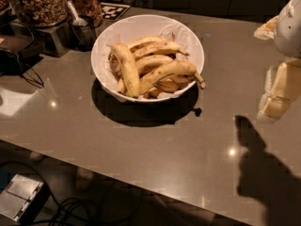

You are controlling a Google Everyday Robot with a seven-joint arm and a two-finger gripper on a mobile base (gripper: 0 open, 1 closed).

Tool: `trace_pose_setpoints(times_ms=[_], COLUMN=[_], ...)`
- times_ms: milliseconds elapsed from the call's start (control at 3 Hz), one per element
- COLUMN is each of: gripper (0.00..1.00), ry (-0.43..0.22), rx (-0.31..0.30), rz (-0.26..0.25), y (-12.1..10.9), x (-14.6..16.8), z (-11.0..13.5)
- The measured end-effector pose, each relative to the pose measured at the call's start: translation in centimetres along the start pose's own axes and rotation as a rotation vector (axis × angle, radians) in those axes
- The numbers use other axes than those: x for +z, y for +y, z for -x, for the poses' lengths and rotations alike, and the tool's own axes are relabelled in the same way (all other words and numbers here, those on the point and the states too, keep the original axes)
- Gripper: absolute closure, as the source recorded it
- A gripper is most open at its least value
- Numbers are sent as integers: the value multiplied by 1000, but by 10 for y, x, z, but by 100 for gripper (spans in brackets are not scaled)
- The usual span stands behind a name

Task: Pick banana from white bowl

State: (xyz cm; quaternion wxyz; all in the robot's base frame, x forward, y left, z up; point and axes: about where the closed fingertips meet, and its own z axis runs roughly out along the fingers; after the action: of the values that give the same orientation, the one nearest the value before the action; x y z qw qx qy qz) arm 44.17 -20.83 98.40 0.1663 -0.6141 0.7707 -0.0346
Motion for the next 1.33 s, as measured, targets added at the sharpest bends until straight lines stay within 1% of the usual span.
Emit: trace_pose_setpoints(times_ms=[333, 667, 1000, 1333], gripper=[0, 0, 0, 0], ry=[7, 32, 29, 5], rx=[-48, -130, -134, -119], rz=[-2, 1, -9, -42], y=[-8, -13, -14, -16], x=[-2, 3, 3, 9], z=[18, 43, 46, 64])
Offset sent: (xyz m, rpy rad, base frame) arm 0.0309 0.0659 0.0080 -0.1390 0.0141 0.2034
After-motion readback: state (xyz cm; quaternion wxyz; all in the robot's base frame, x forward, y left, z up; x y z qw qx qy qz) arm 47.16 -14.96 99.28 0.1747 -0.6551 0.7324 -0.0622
